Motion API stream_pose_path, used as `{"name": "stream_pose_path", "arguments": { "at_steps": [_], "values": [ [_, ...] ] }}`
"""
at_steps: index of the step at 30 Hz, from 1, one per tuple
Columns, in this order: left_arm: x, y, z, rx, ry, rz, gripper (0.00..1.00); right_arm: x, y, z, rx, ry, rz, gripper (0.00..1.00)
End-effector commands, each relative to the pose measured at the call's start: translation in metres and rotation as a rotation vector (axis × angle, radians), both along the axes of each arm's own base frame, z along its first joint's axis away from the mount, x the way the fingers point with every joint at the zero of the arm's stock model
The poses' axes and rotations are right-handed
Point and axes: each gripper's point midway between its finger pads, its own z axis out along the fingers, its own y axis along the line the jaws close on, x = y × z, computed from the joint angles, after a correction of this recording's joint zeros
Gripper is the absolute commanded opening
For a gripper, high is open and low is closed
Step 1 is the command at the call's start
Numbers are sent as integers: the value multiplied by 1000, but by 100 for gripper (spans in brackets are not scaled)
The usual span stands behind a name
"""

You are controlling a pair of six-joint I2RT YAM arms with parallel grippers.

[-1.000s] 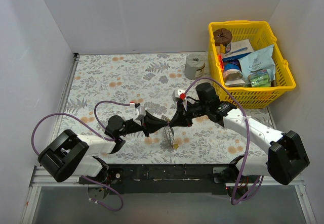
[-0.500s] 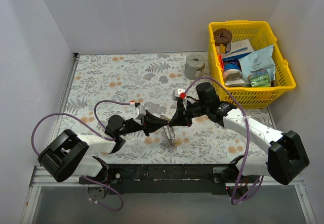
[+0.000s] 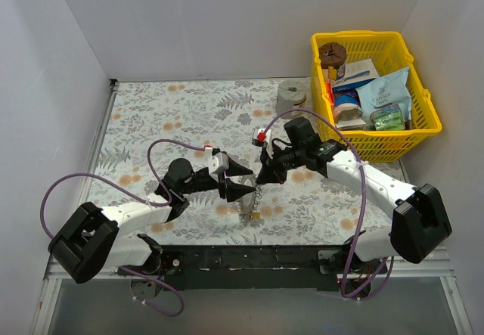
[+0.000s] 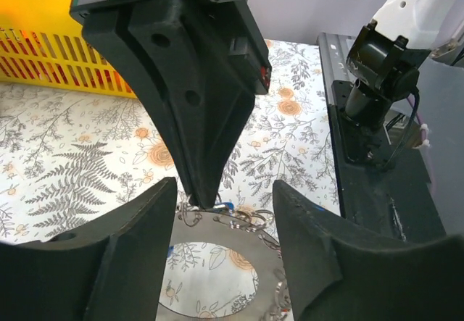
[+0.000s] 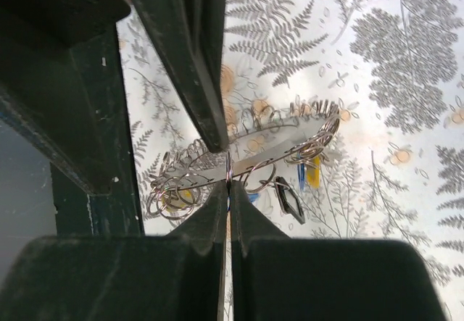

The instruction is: Put the keys on the keyring

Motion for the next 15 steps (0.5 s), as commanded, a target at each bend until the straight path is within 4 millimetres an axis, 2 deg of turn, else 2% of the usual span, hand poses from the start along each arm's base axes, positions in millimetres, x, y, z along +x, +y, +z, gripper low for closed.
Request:
{"name": "stream_pose_path", "arguments": {
  "at_steps": [1, 8, 11, 15],
  "values": [
    [0, 2, -13, 90, -27, -7, 56, 9, -15, -1, -132, -13, -53, 1],
    [6, -7, -32, 136, 10, -40, 48, 6, -22, -12, -197, 17, -60, 1],
    [9, -12, -29, 113, 5, -44, 44, 3, -19, -11, -184, 10, -43, 1],
    [13, -17, -35, 112, 27, -54, 43, 0, -18, -11, -175, 13, -20, 1]
  ]
}}
